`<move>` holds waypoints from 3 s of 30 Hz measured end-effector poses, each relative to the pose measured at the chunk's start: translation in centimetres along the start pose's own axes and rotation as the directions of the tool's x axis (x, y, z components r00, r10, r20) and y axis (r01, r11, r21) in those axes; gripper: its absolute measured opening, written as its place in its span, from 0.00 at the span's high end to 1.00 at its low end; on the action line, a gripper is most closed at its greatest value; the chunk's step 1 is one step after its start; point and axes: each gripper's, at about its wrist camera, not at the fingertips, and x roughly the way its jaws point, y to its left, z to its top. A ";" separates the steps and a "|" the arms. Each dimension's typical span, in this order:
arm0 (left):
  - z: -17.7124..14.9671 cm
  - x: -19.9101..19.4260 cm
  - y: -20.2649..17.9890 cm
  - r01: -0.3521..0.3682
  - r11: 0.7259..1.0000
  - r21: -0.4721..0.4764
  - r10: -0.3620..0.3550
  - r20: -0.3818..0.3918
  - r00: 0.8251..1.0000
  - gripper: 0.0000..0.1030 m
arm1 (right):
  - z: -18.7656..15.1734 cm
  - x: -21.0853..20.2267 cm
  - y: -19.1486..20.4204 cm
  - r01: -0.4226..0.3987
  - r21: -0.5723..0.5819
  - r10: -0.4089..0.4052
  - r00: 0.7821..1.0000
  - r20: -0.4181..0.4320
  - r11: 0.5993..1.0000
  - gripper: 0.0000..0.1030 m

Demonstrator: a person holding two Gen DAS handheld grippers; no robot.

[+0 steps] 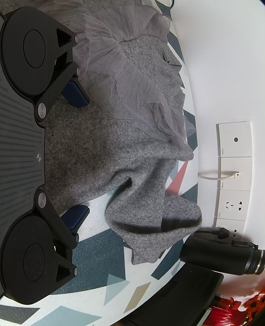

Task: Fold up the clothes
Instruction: 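Grasp the sweater sleeve cuff with the left gripper and lift it, then lay the sleeve onto the sweater body and open the left gripper, then close the right gripper on the sweater hem edge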

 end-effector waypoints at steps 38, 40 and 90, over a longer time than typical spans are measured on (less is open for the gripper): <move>1.6 4.1 -17.1 0.479 0.867 0.140 -0.483 -0.003 0.876 0.90 | -0.9 -0.3 0.2 0.003 0.001 -0.003 0.998 0.057 1.000 0.01; 1.6 4.3 -16.9 0.458 0.878 0.138 -0.461 -0.018 0.887 0.85 | -0.9 -0.3 0.2 0.003 0.001 -0.003 0.998 0.058 1.000 0.01; -1.2 4.1 -3.0 0.060 0.984 0.171 -0.086 0.154 0.984 0.00 | 3.4 0.7 13.2 -0.363 -0.368 0.374 0.926 -0.043 0.856 0.55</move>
